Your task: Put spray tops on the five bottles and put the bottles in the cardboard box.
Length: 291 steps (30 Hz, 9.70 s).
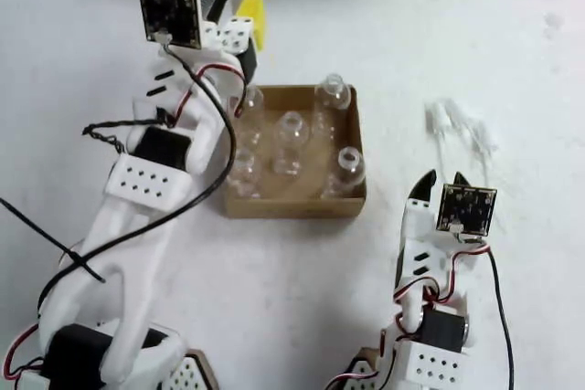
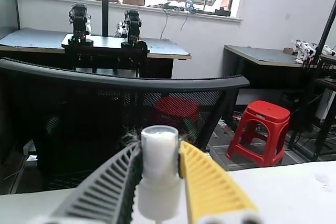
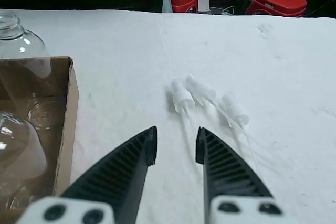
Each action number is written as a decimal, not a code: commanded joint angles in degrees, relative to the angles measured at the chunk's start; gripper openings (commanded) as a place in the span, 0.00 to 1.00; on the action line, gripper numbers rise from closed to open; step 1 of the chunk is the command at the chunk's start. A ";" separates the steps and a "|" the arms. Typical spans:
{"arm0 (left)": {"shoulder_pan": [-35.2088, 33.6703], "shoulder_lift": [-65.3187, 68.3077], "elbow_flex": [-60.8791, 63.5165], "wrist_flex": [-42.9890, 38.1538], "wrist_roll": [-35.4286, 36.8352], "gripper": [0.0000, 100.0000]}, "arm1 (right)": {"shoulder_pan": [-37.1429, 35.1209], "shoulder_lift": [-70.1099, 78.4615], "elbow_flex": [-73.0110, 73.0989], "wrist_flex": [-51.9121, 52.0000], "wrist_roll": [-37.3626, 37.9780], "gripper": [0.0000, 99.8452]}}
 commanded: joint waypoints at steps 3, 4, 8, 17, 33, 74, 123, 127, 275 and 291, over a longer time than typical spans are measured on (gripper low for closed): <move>0.48 -0.66 -3.25 -2.81 0.35 0.02 | -0.57 0.13 0.53 0.31 -0.09 0.11; 0.48 -0.66 -3.34 -3.08 0.35 0.02 | -0.57 0.13 0.53 0.31 -0.09 0.11; 0.31 -0.66 -3.96 -2.81 0.35 0.02 | -0.57 0.13 0.53 0.31 -0.09 0.11; -0.75 -0.13 -1.85 -3.16 0.35 0.02 | -0.57 0.13 0.53 0.31 -0.09 0.11; -6.37 -4.79 -1.49 -2.73 0.26 0.02 | -0.57 0.13 0.53 0.31 -0.09 0.11; -1.71 -8.13 3.43 -5.80 0.35 0.02 | -0.57 0.13 0.53 0.31 -0.09 0.11; 0.22 -1.45 30.15 -28.75 0.26 0.02 | -0.40 0.13 0.53 0.31 -0.09 0.11; 0.22 -0.66 30.33 -28.75 0.26 0.02 | -0.40 0.13 0.53 0.31 -0.09 0.11; -22.99 72.92 -74.73 72.79 -19.08 0.19 | -0.22 0.13 0.53 0.31 -0.09 0.11; -22.90 95.69 -121.49 95.91 -19.60 0.05 | -0.22 0.13 0.53 0.31 -0.09 0.11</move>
